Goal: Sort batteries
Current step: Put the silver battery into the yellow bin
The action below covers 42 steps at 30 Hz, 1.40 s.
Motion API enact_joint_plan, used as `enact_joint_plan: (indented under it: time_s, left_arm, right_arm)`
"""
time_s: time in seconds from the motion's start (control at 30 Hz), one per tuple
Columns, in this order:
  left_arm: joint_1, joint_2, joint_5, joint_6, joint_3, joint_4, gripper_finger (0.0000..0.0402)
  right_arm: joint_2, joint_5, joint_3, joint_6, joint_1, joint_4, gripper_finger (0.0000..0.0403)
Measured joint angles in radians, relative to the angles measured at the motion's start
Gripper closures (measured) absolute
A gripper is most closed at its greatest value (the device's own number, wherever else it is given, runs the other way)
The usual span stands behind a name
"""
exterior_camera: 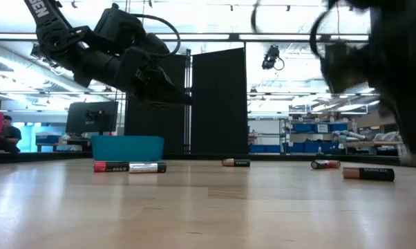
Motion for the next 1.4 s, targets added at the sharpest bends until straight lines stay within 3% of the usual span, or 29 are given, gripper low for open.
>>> enact_joint_plan:
  time_s: [0.23, 0.43, 0.53, 0.77, 1.03, 1.27, 1.4]
  left_arm:
    - [0.0, 0.0, -0.002, 0.005, 0.0, 0.012, 0.039]
    - [0.0, 0.0, -0.002, 0.019, 0.0, 0.003, 0.039]
    - [0.0, 0.0, -0.002, 0.019, 0.0, 0.003, 0.039]
    - [0.0, 0.0, -0.007, 0.015, 0.0, 0.003, 0.039]
    - [0.0, 0.0, -0.009, 0.014, 0.0, 0.003, 0.039]
    - [0.0, 0.0, -0.009, 0.014, 0.0, 0.004, 0.039]
    - [0.0, 0.0, -0.014, 0.014, 0.0, 0.004, 0.039]
  right_arm:
    - [-0.117, 0.002, 0.147, 0.072, 0.059, -0.161, 0.0347]
    - [-0.159, -0.061, 0.18, 0.337, 0.15, -0.442, 0.0347]
    - [-0.171, -0.11, 0.133, 0.453, 0.187, -0.491, 0.0347]
    - [-0.18, -0.218, -0.044, 0.601, 0.217, -0.372, 0.0347]
    - [-0.18, -0.219, -0.211, 0.673, 0.218, -0.122, 0.0347]
    - [-0.18, -0.185, -0.253, 0.693, 0.218, -0.098, 0.0347]
    - [-0.18, -0.175, -0.253, 0.693, 0.217, -0.099, 0.0315]
